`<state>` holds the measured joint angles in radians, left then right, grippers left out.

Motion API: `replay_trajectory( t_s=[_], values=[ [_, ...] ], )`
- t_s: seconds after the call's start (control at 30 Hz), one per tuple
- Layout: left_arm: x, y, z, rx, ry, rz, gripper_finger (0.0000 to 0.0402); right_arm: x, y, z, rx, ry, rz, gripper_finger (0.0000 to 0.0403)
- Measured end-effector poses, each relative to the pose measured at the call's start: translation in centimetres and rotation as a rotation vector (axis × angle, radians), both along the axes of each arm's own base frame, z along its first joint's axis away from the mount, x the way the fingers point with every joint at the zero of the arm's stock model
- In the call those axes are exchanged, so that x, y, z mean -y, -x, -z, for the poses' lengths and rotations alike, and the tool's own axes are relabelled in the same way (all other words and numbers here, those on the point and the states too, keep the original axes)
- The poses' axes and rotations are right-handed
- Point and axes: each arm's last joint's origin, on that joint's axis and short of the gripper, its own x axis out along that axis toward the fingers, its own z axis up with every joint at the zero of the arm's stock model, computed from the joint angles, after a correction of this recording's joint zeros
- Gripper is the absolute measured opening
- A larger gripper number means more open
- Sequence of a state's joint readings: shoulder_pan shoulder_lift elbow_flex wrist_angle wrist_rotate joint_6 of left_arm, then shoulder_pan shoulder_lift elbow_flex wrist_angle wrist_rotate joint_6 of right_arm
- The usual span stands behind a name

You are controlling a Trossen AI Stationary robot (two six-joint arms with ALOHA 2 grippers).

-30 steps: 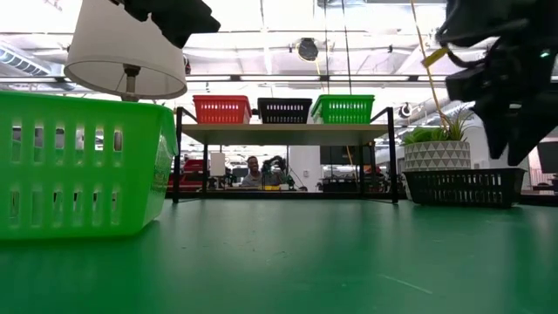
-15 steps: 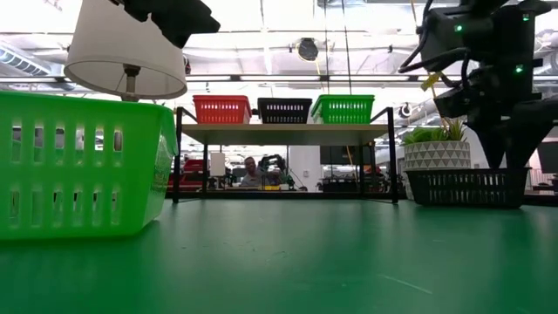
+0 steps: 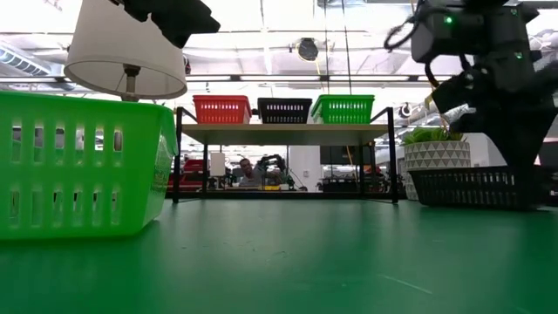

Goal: Stack baskets on shelf by color
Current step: Stack the black basket into the black basket on the shelf

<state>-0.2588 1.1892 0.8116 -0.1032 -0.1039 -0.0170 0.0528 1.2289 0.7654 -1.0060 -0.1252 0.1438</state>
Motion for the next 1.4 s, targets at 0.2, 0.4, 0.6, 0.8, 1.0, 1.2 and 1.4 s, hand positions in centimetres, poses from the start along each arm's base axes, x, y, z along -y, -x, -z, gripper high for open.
replay_trajectory(
  t_s=[0.2,0.4,0.6,0.8,1.0,1.2,1.4],
  values=[
    [0.0,0.0,0.0,0.000,0.000,0.000,0.0124,-0.1,-0.9,-0.2,0.085,-0.033,0.125,0.0023],
    [0.0,0.0,0.0,0.000,0.008,-0.004,0.0124,-0.1,-1.1,-1.3,0.138,-0.008,0.230,0.0106],
    [0.0,0.0,0.0,0.000,0.010,-0.005,0.0124,-1.3,-0.1,-2.1,0.107,-0.005,0.133,0.0163],
    [0.0,0.0,0.0,0.002,0.001,0.000,0.0124,-2.5,0.6,-1.8,0.093,0.065,0.004,0.0167],
    [0.0,0.0,0.0,0.003,-0.003,0.002,0.0124,-2.8,0.6,-1.8,0.123,0.154,-0.079,0.0157],
    [0.0,0.0,0.0,0.004,0.006,-0.002,0.0124,-2.8,0.9,-0.6,0.117,0.148,-0.102,0.0123],
    [0.2,-0.3,-0.6,0.069,0.025,0.000,0.0124,-2.8,0.8,0.6,0.150,0.118,-0.061,0.0078]
  ],
)
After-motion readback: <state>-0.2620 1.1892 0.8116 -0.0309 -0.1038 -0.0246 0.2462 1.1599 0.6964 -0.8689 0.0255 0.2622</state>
